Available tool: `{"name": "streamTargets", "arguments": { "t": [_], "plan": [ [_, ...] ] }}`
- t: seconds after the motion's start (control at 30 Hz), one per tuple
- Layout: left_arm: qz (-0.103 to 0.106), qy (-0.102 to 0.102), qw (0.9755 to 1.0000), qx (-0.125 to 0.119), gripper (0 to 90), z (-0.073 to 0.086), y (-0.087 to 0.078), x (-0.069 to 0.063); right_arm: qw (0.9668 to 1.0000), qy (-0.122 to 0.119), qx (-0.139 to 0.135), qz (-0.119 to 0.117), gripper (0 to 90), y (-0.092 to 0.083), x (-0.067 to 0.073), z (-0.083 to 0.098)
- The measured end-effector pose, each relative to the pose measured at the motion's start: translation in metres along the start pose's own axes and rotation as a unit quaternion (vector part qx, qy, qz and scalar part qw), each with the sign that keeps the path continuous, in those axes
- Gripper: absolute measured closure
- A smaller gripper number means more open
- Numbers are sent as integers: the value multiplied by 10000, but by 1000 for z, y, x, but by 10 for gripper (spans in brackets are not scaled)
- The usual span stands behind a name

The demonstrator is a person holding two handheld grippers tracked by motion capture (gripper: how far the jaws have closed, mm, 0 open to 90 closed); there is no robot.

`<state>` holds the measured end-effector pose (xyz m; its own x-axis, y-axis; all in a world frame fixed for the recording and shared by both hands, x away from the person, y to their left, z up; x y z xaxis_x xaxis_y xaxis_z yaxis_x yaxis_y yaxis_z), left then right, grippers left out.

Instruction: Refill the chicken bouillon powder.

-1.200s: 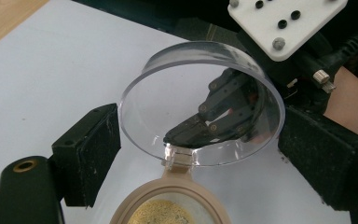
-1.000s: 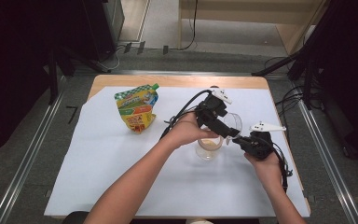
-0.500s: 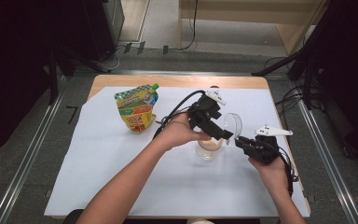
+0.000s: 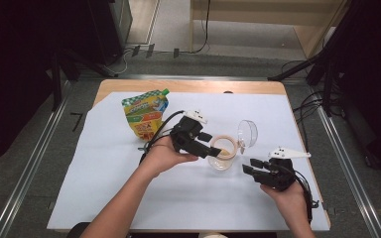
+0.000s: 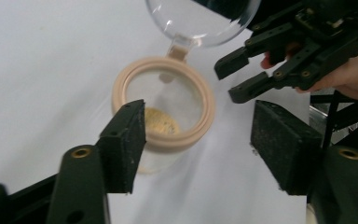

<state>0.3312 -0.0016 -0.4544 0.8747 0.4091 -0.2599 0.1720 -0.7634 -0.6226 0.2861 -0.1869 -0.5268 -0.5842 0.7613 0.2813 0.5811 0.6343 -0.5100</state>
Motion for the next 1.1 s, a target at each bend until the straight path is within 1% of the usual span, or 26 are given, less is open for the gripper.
{"name": "streamTargets", "arguments": {
  "t": [0.03,0.07,0.1,0.13,0.2,0.23,0.27,0.33,0.4,0.47,0.5,0.53,0.57,0.6,0.63,0.7,0.73,0.8,0.83,0.87,0.93,1.03,1.1],
  "plan": [
    [-88,84,9999,-59,402,3,-3,3,10000,20,1,-24,562,0,2,1],
    [-74,119,9998,-167,445,3,-6,4,10000,-3,-4,-63,555,1,4,1],
    [-18,65,9996,-285,462,5,-9,6,10000,-21,-15,-89,550,2,6,1],
    [1,-60,9995,-316,475,8,-12,9,9999,-38,-27,-115,542,3,7,2],
    [-101,-71,9995,-280,498,13,-16,16,9998,13,-52,-210,540,5,10,3],
    [-101,-71,9996,-262,497,14,-18,18,9997,15,-33,-238,535,6,12,4],
    [-55,-202,9994,-270,487,16,-20,21,9996,-15,-17,-264,535,8,13,4],
    [54,-345,9993,-154,481,20,-23,25,9995,-74,-13,-317,532,10,16,5],
    [41,-493,9987,-115,478,23,-24,31,9993,-108,-25,-364,526,12,18,4],
    [131,-679,9975,-154,459,24,-26,34,9989,-190,-34,-430,519,14,22,4],
    [207,-802,9963,-210,442,24,-29,35,9987,-230,-28,-448,510,15,23,4],
    [172,-799,9965,-195,420,24,-30,37,9984,-305,-21,-476,503,16,26,4],
    [70,-767,9969,-180,418,25,-33,38,9981,-377,-16,-492,498,17,27,4],
    [-11,-695,9974,-202,426,26,-37,40,9977,-452,-28,-496,495,17,28,4],
    [-45,-669,9976,-199,425,27,-39,41,9977,-480,-11,-468,494,18,29,5],
    [-62,-620,9977,-266,432,28,-46,42,9974,-516,-9,-495,491,18,31,4],
    [-75,-620,9976,-310,432,28,-48,43,9972,-539,-12,-521,490,18,33,4],
    [-146,-621,9975,-317,432,30,-53,46,9966,-605,-22,-562,490,19,36,3],
    [-203,-590,9976,-316,433,31,-57,48,9963,-637,-46,-583,490,19,36,3],
    [-223,-586,9976,-301,433,32,-60,49,9964,-600,-16,-604,490,20,38,3],
    [-246,-587,9973,-370,433,32,-66,51,9959,-636,-8,-639,490,21,39,3],
    [-329,-654,9962,-463,432,34,-78,57,9954,-652,3,-699,491,22,43,2],
    [-361,-640,9960,-512,435,35,-85,59,9950,-694,13,-724,492,22,46,2]
  ]
}}
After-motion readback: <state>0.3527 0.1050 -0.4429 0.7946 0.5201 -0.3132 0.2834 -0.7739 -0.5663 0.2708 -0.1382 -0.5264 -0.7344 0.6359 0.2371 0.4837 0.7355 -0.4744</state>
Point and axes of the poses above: each handheld gripper's, and its own axes: y roughly forward along the jaws, z roughly out of its underside, x roughly to its left, the point moved 8 cm from there along y, roughly forward along the jaws, and after that the axes turned 6 degrees about -x, right-handed, at the moved point
